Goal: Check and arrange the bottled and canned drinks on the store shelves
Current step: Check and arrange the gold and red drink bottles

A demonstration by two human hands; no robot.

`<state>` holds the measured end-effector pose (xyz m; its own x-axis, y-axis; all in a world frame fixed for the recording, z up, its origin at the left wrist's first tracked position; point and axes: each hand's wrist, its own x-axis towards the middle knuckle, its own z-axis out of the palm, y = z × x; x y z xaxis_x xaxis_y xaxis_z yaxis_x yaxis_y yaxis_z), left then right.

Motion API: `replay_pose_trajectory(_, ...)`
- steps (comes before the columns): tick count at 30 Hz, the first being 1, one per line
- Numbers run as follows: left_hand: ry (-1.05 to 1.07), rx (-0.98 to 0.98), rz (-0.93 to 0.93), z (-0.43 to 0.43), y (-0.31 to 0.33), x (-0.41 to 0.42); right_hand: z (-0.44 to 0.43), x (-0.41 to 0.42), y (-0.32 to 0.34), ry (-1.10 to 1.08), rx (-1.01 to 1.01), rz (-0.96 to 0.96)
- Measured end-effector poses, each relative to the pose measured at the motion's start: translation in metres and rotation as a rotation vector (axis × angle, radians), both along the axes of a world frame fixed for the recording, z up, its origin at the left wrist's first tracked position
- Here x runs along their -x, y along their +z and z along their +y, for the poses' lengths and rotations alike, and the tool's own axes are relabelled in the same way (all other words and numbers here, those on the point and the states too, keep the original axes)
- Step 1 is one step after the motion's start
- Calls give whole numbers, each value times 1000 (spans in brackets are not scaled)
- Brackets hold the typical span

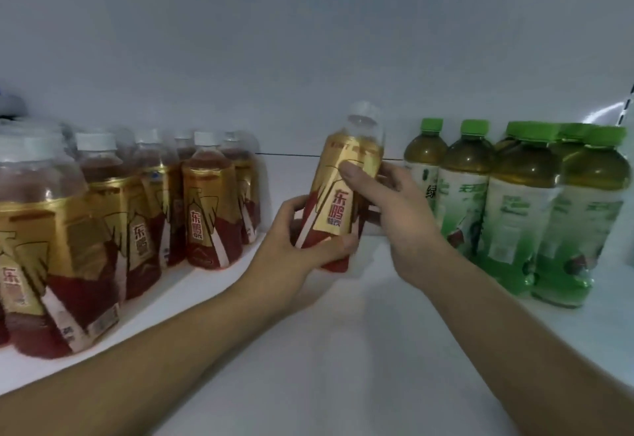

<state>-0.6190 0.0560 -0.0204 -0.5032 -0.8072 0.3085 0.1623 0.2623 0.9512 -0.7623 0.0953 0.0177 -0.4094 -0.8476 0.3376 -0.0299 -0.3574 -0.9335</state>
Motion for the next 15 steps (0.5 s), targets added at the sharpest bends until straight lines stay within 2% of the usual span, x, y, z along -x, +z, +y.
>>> replay_pose_trajectory(3, -177, -158, 103, 1, -5, -7, 2, 4, 3, 184, -27, -198)
replay_pose_trajectory(5, -278, -245, 101, 0, -6, -5, 3, 5, 4, 251, -40, -297)
replay_pose_trajectory(7, -240, -223, 12, 1, -3, -1, 0, 5, 2, 194, -31, -302)
replay_pose_trajectory(10, -132, -83, -100, -1, -1, 3, -5, 1, 0, 58, 43, -281)
replay_pose_trajectory(13, -124, -109, -22, 2, -5, -4, -6, -3, -2, 61, 61, -270)
replay_pose_trajectory(15, -210, -249, 73, 2, -6, -8, -4, -1, 0, 133, 29, -299)
